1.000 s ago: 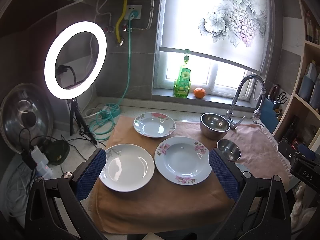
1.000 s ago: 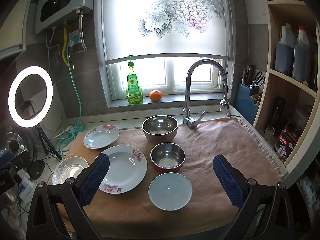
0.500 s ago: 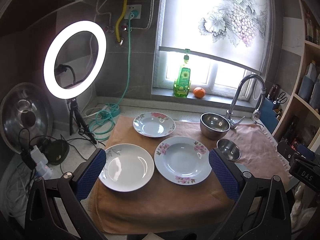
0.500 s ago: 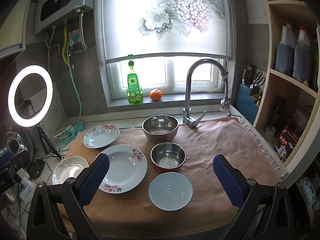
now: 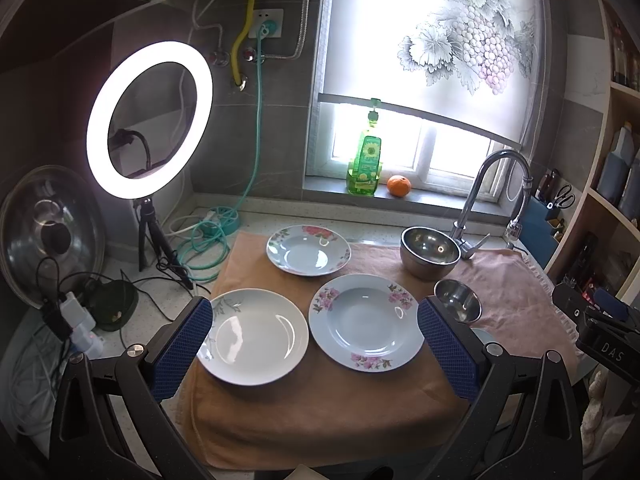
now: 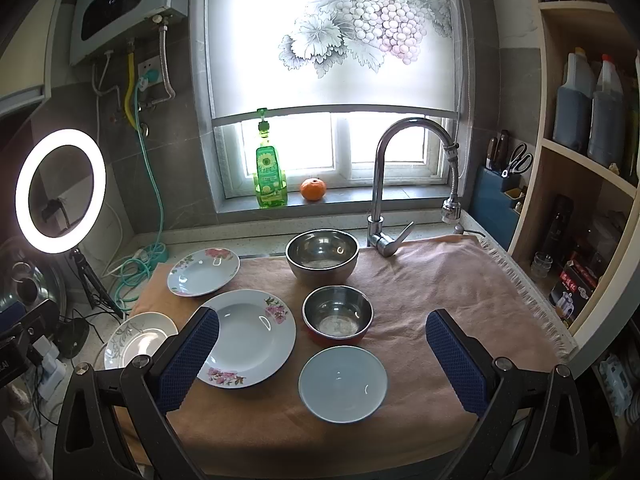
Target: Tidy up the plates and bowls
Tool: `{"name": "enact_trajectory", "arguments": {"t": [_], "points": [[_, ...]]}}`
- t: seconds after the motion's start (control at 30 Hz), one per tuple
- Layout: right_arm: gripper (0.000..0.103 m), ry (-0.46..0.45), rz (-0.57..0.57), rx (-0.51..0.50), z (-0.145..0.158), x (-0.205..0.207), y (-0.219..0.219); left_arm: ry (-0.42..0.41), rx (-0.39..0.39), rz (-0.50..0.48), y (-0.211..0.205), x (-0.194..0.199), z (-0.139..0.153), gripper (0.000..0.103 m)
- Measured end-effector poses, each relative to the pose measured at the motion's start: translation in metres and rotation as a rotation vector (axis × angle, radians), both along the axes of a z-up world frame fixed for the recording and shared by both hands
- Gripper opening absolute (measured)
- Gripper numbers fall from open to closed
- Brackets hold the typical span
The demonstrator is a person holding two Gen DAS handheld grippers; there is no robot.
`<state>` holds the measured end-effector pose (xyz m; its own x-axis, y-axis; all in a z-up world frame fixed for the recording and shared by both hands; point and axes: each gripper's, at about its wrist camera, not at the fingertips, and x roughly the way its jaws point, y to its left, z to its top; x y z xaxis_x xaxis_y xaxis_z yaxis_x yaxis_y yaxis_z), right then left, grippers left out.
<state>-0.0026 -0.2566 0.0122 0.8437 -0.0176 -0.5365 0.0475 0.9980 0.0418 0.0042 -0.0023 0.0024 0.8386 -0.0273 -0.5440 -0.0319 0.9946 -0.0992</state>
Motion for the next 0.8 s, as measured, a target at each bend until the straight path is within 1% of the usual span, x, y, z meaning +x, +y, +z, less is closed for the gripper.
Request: {"name": "enact_trajectory", "arguments": {"t": [0.5, 0.8], "points": [[0.102, 0.009, 0.001, -0.001, -0.002, 0.004, 0.002, 0.010, -0.002, 0.003, 0.002, 0.005, -0.002, 0.102], [0.102, 0.026, 0.004, -0.003, -0.011, 0.013, 0.001, 0.023, -0.010, 0.009, 0.006, 0.009, -0.006, 0.102]]}}
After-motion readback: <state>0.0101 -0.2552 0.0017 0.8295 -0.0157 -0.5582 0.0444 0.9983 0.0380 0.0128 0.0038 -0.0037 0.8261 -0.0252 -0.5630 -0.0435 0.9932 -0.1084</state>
